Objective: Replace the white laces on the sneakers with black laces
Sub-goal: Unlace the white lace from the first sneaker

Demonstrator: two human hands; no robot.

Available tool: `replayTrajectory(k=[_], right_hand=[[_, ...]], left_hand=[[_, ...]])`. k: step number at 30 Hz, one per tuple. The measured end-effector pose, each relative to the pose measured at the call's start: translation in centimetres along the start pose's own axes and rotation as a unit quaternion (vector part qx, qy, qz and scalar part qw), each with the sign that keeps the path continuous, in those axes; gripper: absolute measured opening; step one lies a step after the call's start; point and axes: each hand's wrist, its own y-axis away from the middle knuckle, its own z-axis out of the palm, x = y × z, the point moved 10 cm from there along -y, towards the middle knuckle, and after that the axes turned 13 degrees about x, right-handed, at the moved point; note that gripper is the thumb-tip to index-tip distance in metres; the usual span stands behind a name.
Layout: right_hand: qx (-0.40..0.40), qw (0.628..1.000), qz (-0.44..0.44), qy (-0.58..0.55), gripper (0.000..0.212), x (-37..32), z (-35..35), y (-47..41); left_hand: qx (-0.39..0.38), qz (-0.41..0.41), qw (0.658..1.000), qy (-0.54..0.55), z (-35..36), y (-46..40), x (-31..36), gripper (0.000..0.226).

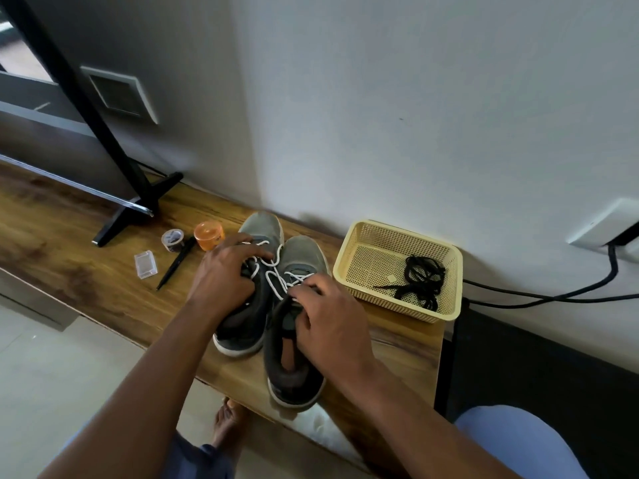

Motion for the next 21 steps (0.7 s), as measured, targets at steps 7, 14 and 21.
replayTrajectory(k=[7,14,21], right_hand=[[0.023,1.0,0.015,-0.003,0.015,0.9,-0.2,0.3],[-0.025,0.999,0.0,0.029,0.032,0.1,0.0,0.2],[-0.021,0.998,-0.03,0.053,0.025,-0.3,-0.5,0.4]], left_hand=[[-0.005,-0.022,1.0,0.007,0.9,-2.4,-1.7,0.083],[-0.032,0.023,0.998,0.05,-1.2,-0.5,-0.1,0.07],[0.047,0.202,0.978,0.012,-4.8,5.5,7.2,0.027]])
